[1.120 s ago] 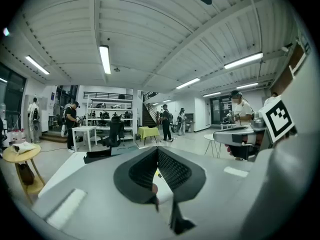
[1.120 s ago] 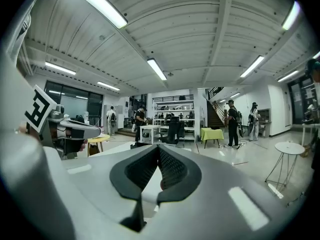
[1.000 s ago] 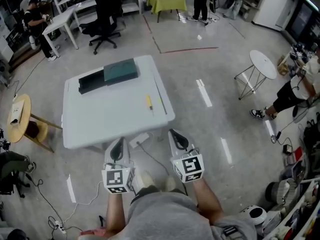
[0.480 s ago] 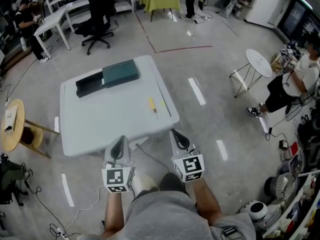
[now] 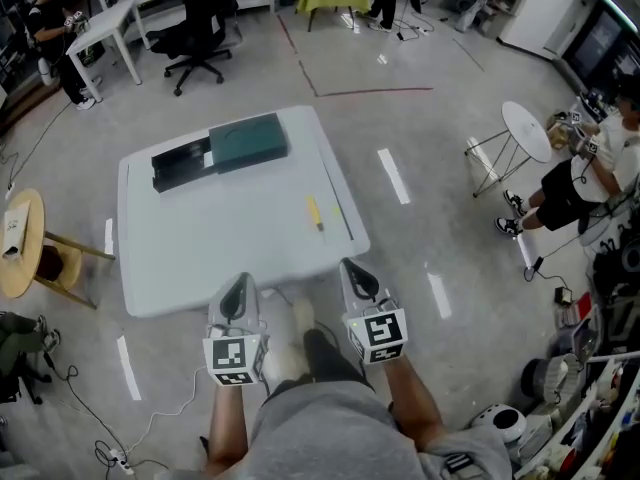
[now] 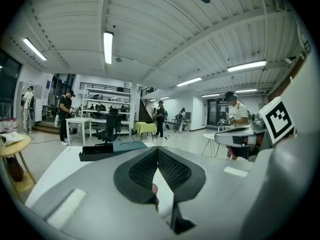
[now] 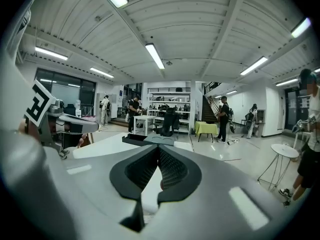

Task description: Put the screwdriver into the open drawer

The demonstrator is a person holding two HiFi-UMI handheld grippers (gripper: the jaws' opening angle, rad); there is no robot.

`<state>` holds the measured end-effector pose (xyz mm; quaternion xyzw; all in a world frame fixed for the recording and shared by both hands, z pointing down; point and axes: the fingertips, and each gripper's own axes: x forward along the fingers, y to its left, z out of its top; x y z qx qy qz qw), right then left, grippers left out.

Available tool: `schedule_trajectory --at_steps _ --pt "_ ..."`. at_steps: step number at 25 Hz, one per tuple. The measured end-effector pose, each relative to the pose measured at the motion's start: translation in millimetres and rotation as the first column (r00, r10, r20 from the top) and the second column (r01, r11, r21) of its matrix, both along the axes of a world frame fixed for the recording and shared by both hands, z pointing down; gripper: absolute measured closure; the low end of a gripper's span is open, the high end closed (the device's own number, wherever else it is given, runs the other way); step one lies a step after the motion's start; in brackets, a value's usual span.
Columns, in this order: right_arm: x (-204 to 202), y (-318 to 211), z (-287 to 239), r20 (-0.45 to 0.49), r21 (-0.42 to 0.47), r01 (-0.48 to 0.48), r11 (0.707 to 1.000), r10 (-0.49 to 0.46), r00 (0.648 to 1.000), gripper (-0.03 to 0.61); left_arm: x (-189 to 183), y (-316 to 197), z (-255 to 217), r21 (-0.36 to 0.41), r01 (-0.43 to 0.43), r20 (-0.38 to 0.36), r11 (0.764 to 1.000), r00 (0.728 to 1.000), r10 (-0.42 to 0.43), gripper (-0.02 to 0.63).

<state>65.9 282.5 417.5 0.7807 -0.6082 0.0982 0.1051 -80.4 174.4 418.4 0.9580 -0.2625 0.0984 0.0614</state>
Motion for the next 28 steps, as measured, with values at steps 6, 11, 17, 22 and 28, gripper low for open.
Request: schedule_trajectory --at_steps 6,11,17,22,28 --pt "30 -42 14 0.01 -0.03 0.003 1.0 -0.003 1.0 0.575 28 -41 8 -0.015 0.007 0.007 1.0 1.0 -0.007 0.603" --pt "60 -78 33 0.047 -0.066 0.0 0.998 0.003 0.999 0.575 58 -72 26 -0.046 -0.001 0.04 0.999 0.999 0.003 0.603" --pt "86 -109 77 0.092 -0.164 0.03 0.986 -0.015 0.996 0.575 89 -97 64 -0.119 0.005 0.097 0.993 0.995 0.007 0.601" --pt "107 -126 117 0.134 -0.238 0.042 0.97 -0.01 0.991 0.575 109 -114 92 -0.167 0.009 0.131 0.986 0.991 0.013 0.601" --pt "122 -135 156 0.189 -0.301 0.065 0.952 -0.008 0.982 0.575 127 -119 126 -0.22 0.004 0.178 0.975 0.983 0.036 0.601"
